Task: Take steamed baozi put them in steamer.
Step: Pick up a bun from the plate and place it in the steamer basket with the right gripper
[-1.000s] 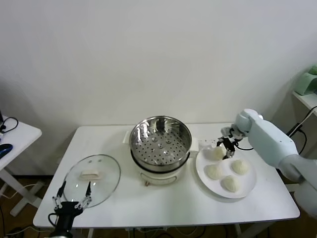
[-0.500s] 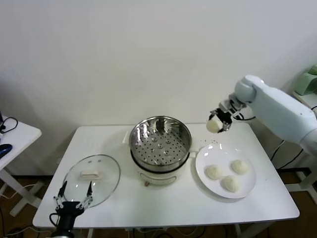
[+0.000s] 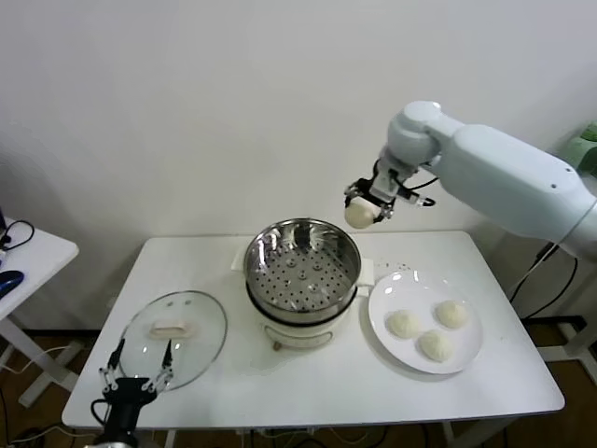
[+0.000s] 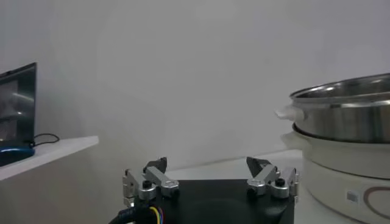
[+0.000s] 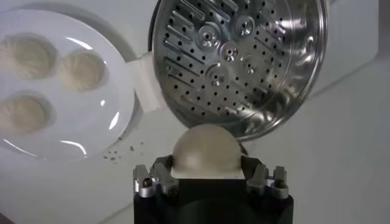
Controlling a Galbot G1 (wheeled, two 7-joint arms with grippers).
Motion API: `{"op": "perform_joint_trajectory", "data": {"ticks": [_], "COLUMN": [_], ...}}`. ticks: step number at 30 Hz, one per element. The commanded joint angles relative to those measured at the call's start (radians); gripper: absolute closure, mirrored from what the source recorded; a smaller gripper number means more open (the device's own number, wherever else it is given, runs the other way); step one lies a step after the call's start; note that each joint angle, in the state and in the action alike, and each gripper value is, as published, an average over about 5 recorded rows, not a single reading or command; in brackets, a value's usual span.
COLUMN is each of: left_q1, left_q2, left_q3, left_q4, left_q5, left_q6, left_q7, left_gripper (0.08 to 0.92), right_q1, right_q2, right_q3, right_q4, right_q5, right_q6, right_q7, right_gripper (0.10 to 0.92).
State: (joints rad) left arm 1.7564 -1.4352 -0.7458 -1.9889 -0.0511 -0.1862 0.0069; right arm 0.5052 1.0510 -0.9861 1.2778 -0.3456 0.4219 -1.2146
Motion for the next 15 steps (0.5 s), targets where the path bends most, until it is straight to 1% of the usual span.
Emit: {"op": "perform_joint_trajectory", "data": {"ticks": [1,10,15], "left_q1": [0.008,-0.006,-0.009], "left_q2": [0.002,0.013,0.017], "left_q3": [-0.011,-0.024,-0.030], "left_q4": [0.003,0.011,0.009], "left_q5": [-0.016,-0.029,-0.038], "left_q6": [0.003,0.011,0.017], "left_q7": [-0.006,-0.012,-0.012], "left_gripper": [0.177,0.177,0.177], "right_q1": [-0.068,-0.190,-0.233], "right_q2": [0.187,0.302,0.324], "right_q3": [-0.022,0.031,0.048], "right_q4": [-0.023,-0.195,-0.258], "right_q5": [-0.171,-0.363,-0.407], "right_q6": [0.067,0.150,0.166], "right_q7": [0.021,0.044,0.048], "right_gripper": [0.299,0.300,0.302]}}
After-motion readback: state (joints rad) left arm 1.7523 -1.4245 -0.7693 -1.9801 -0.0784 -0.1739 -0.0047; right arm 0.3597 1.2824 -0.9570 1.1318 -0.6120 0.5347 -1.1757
